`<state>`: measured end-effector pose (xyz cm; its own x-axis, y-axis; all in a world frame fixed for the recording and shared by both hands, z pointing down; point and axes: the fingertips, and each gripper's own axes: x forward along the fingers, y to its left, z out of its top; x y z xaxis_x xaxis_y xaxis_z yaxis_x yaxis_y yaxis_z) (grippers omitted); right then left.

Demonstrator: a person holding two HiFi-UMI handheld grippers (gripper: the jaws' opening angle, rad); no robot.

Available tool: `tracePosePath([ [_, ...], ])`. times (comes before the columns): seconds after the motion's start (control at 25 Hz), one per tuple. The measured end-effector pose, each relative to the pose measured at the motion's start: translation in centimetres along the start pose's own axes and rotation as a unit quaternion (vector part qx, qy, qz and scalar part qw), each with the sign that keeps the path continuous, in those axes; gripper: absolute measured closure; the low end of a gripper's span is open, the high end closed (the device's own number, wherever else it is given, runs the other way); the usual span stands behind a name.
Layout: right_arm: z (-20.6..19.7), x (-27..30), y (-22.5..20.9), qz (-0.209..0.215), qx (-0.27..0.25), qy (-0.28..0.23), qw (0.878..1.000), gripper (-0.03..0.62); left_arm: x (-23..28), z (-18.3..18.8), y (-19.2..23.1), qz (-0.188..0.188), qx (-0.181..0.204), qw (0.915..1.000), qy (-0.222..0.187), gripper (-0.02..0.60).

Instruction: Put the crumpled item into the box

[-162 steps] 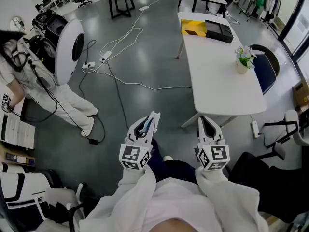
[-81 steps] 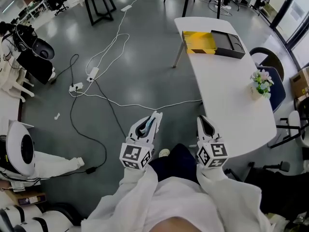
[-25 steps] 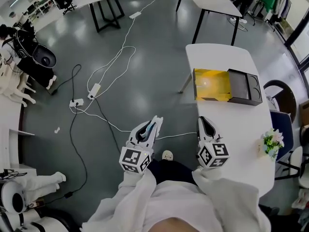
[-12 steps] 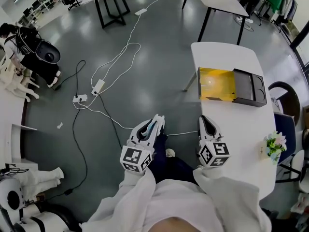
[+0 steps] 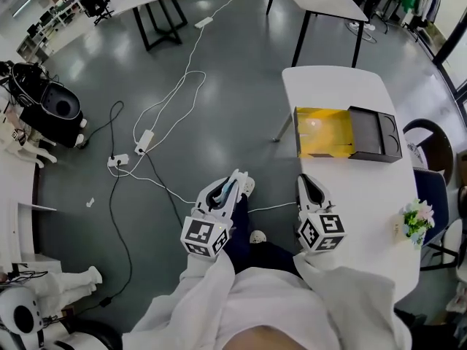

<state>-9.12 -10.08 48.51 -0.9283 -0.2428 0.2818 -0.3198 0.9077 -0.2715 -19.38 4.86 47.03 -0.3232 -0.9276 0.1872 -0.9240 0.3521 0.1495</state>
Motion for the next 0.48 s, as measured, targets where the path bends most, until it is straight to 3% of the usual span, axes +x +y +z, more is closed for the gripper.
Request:
tracePosePath([
  [0.48,4.0,8.0,-4.7,-0.053,0.019,-0.014,0.998,0.551,11.1,3.5,5.3,-0.051,0.005,0.9987,-0.003,0.525],
])
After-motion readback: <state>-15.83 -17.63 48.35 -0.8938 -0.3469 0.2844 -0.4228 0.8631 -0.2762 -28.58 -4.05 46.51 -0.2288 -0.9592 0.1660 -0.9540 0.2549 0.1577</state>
